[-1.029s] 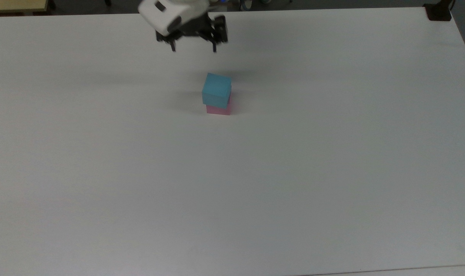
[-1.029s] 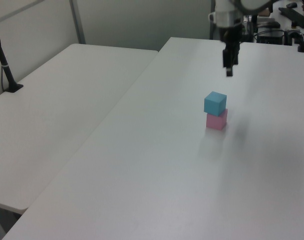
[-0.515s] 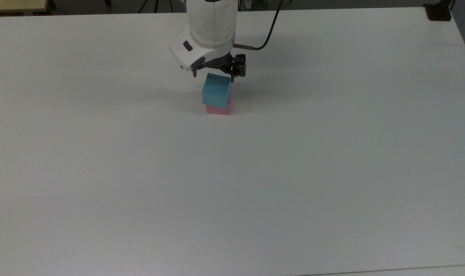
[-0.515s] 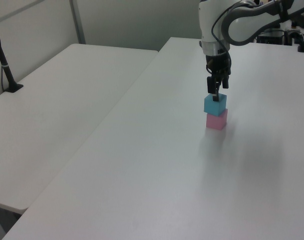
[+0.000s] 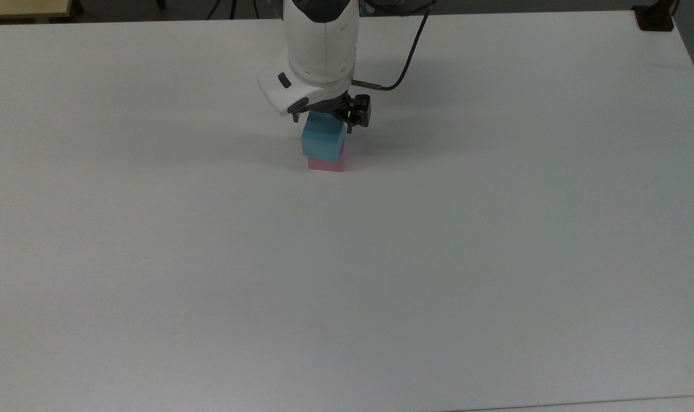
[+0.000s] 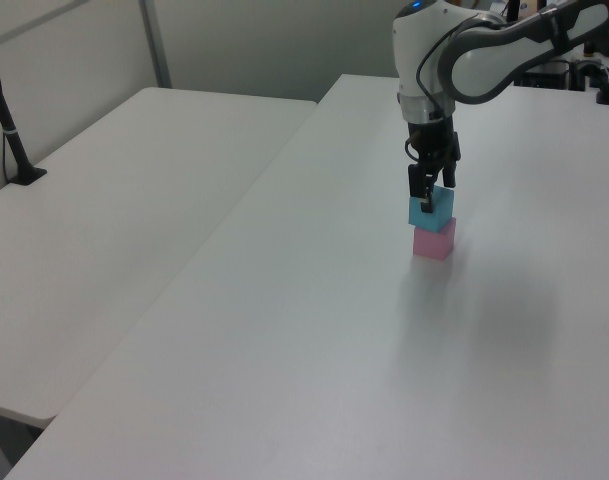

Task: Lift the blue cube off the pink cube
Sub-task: 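Close the gripper on the blue cube atop the pink cube, then lift the blue cube and carry it beside the pink cube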

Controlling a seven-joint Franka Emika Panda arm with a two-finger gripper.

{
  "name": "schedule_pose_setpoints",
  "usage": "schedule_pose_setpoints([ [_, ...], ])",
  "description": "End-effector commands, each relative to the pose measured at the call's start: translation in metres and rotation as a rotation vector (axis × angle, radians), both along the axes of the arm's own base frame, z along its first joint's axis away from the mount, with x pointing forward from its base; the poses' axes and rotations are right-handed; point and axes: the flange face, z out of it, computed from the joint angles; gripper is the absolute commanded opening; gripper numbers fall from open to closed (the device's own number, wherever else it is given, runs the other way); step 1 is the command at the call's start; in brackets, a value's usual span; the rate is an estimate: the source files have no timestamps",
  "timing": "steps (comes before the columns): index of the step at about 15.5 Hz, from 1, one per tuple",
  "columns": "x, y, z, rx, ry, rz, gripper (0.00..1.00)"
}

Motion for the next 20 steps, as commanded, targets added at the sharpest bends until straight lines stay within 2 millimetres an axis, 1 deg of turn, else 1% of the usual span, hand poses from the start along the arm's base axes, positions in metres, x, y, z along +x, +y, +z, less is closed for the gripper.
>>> schedule_pose_setpoints([
  [1,0.002,0.003,0.003,-0.013,-0.026,-0.016,0.64],
  [2,0.003,0.0,0.005,-0.012,-0.026,-0.017,0.56],
  [4,0.007,-0.011,0.019,-0.008,-0.046,-0.03,0.5],
  [6,0.012,-0.029,0.031,-0.002,-0.069,-0.015,0.5],
  [8,0.016,-0.055,0.045,0.008,-0.094,0.032,0.5],
  [10,0.017,-0.081,0.05,0.013,-0.099,0.092,0.5],
  [12,0.018,-0.114,0.045,0.02,-0.094,0.152,0.5],
  [14,0.018,-0.155,0.035,0.014,-0.08,0.184,0.5],
  [15,0.017,-0.168,0.032,0.009,-0.074,0.191,0.5],
  [16,0.016,-0.181,0.03,0.007,-0.072,0.186,0.5],
  [17,0.017,-0.191,0.021,0.006,-0.062,0.177,0.5],
  [19,0.021,-0.208,0.01,-0.006,-0.086,0.166,0.5],
  [20,0.024,-0.212,-0.004,-0.002,-0.081,0.166,0.5],
])
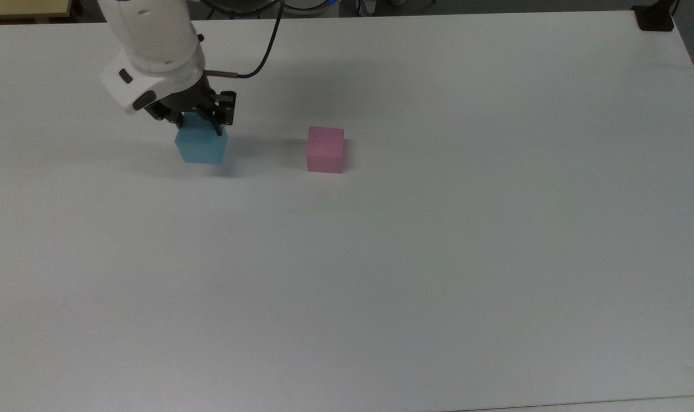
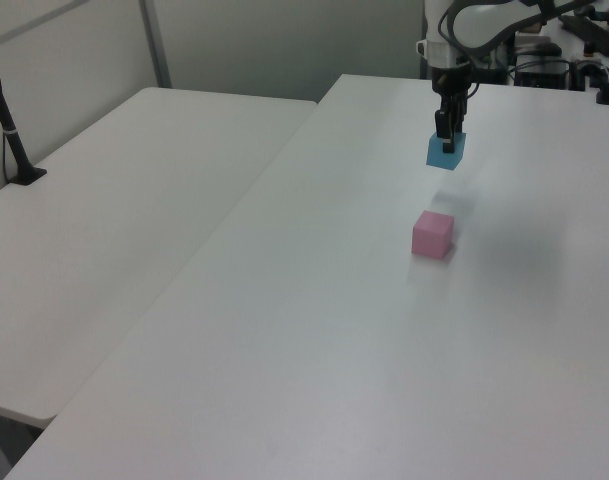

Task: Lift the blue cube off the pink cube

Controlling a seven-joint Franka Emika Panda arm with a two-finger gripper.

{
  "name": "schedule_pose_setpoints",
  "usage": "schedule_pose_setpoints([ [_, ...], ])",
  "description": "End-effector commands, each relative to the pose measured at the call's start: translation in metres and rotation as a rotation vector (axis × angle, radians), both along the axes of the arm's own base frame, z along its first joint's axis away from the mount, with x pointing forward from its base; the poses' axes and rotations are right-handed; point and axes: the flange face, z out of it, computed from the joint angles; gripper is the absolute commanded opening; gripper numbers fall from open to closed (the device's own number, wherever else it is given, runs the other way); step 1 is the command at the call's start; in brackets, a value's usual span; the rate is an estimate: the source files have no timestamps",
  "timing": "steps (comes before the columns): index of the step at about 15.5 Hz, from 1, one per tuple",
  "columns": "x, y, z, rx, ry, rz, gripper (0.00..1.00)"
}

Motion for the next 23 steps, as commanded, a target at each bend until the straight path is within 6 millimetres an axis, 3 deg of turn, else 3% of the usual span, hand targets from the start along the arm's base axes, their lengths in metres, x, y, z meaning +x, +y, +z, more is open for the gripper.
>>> schedule_pose_setpoints([
  [1,0.011,-0.013,-0.035,-0.019,-0.009,0.033,0.5],
  [6,0.017,-0.03,-0.066,-0.046,-0.016,0.037,0.53],
  [7,0.017,-0.031,-0.067,-0.046,-0.021,0.036,0.59],
  [8,0.017,-0.031,-0.067,-0.046,-0.021,0.033,0.75],
  [9,0.017,-0.033,-0.067,-0.045,-0.022,0.023,1.0],
  [11,0.016,-0.033,-0.067,-0.045,-0.016,0.021,1.0],
  [13,0.015,-0.032,-0.053,-0.051,-0.028,0.021,1.0],
  [16,0.013,-0.024,0.012,-0.066,-0.052,-0.019,1.0],
  [18,0.006,-0.012,0.068,-0.073,-0.06,-0.035,1.0],
  [20,-0.007,0.008,0.124,-0.06,-0.076,-0.063,1.0],
  [23,-0.033,0.03,0.185,-0.008,-0.128,-0.189,1.0],
])
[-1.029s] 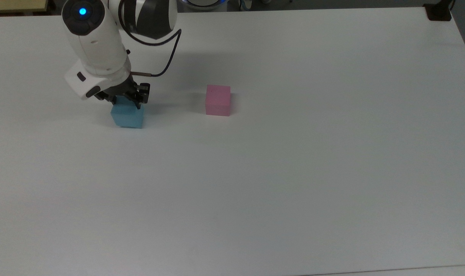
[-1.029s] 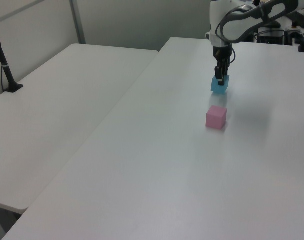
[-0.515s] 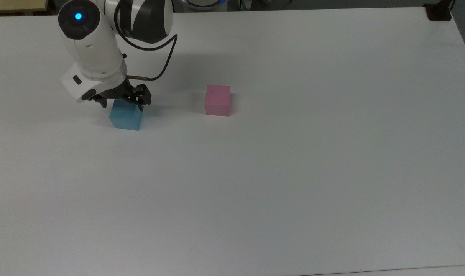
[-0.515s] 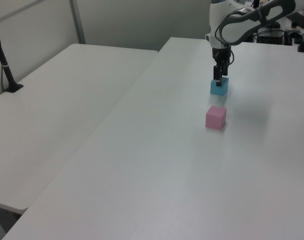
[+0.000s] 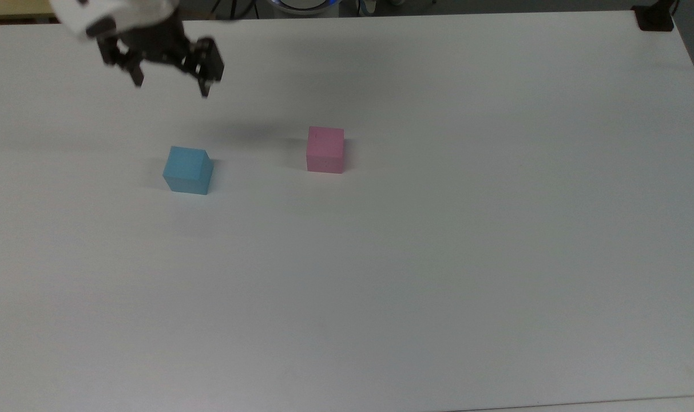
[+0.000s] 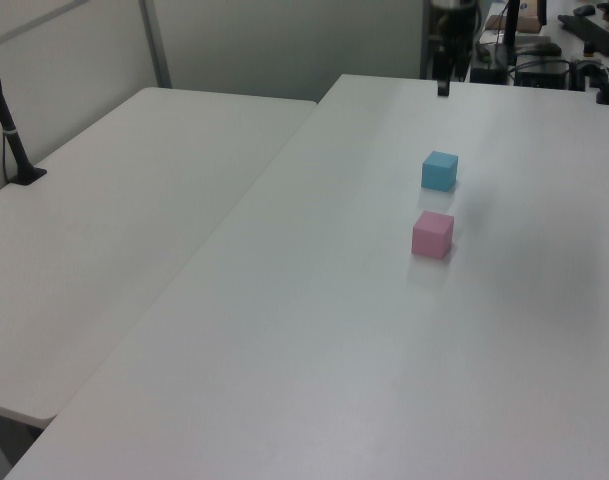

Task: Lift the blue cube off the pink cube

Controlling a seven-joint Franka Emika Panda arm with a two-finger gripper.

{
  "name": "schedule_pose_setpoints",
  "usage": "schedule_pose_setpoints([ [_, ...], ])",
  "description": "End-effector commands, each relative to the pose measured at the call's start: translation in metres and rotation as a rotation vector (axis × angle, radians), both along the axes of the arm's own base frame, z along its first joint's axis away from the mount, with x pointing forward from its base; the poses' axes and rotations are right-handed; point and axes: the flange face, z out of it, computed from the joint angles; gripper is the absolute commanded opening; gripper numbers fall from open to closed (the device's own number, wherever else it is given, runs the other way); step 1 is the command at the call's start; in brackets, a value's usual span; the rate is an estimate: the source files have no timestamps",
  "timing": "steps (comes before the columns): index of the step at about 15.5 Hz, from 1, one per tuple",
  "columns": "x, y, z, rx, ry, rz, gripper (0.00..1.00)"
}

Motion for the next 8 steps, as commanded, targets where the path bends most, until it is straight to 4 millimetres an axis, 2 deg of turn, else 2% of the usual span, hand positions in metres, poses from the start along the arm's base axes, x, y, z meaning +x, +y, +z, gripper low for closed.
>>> schedule_pose_setpoints([
  [1,-0.037,0.034,0.068,0.034,-0.05,-0.144,1.0],
  [3,-0.053,0.058,0.089,0.034,-0.047,-0.153,1.0],
  [5,-0.069,0.066,0.105,0.044,-0.05,-0.146,1.0],
  [6,-0.074,0.067,0.105,0.052,-0.05,-0.138,1.0],
  [8,-0.07,0.074,0.103,0.045,-0.053,-0.105,1.0],
])
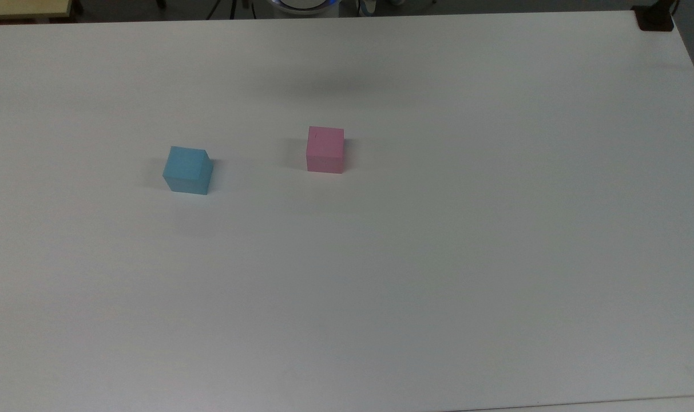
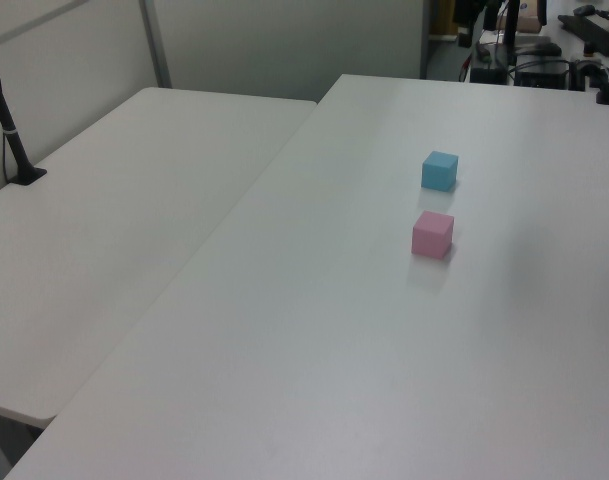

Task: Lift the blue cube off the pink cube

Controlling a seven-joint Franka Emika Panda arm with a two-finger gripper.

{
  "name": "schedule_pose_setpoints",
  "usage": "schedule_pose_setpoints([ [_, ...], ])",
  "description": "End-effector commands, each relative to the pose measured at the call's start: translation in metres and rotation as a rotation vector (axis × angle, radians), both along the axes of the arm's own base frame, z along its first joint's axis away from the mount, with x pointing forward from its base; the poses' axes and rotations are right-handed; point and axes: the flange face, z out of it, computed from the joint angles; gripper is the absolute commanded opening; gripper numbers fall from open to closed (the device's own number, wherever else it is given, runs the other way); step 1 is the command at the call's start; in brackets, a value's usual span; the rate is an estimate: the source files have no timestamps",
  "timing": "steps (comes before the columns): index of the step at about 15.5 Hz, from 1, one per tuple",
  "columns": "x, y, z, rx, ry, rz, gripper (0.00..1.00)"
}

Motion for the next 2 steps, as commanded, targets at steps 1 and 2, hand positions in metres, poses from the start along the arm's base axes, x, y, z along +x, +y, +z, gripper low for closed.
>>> schedule_pose_setpoints([
  [1,-0.0053,0.0062,-0.0046,0.016,0.0,0.026,1.0],
  [2,-0.0038,0.0056,-0.0053,0.017,-0.01,0.049,1.0],
])
